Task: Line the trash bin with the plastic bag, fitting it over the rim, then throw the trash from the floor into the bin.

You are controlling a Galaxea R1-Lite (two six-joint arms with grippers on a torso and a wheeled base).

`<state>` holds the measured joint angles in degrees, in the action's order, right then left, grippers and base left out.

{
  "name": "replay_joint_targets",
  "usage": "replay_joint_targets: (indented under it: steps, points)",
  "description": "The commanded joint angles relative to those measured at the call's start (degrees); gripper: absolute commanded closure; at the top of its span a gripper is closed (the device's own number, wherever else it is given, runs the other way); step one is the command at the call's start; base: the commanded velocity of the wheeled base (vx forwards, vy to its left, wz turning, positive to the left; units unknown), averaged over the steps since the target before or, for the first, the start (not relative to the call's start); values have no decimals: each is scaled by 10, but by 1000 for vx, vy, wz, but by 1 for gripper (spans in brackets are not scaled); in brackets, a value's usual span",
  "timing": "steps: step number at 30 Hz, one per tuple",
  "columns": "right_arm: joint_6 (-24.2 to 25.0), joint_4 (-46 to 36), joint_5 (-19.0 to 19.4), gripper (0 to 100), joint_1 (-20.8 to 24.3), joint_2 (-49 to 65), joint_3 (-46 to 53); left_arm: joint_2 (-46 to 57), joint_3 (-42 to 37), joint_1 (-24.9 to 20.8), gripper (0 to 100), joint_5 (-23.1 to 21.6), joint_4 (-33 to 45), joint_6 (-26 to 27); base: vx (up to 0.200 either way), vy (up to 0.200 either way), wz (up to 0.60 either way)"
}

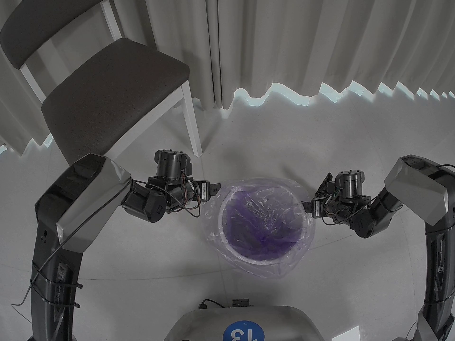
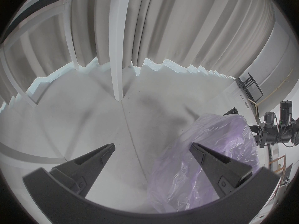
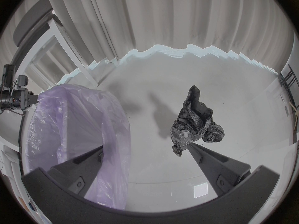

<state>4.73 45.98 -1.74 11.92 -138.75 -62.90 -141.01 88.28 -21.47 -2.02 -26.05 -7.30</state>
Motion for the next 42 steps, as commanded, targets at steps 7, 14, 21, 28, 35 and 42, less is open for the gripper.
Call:
replay_joint_targets:
  steps: [7,14,21,28,35,42]
  points:
    - [1,-58,-2,0,-7,1,-86,6,19,0,0,2,2,0,0,0,0]
    - [1,-80,-6,0,-10,-16,-139,-3,18,0,0,4,1,0,0,0,0]
    - [1,-96,-7,0,-10,-43,-159,-1,11,0,0,4,1,0,0,0,0]
    - [2,-92,-7,0,-8,-57,-142,3,-20,0,0,6,-5,2,0,0,0]
    - [2,-66,-5,0,-1,-49,-86,35,-73,-1,0,4,-14,-1,0,0,0]
    - [17,-32,-6,0,7,-44,-67,44,-101,0,0,4,-50,-2,0,0,0]
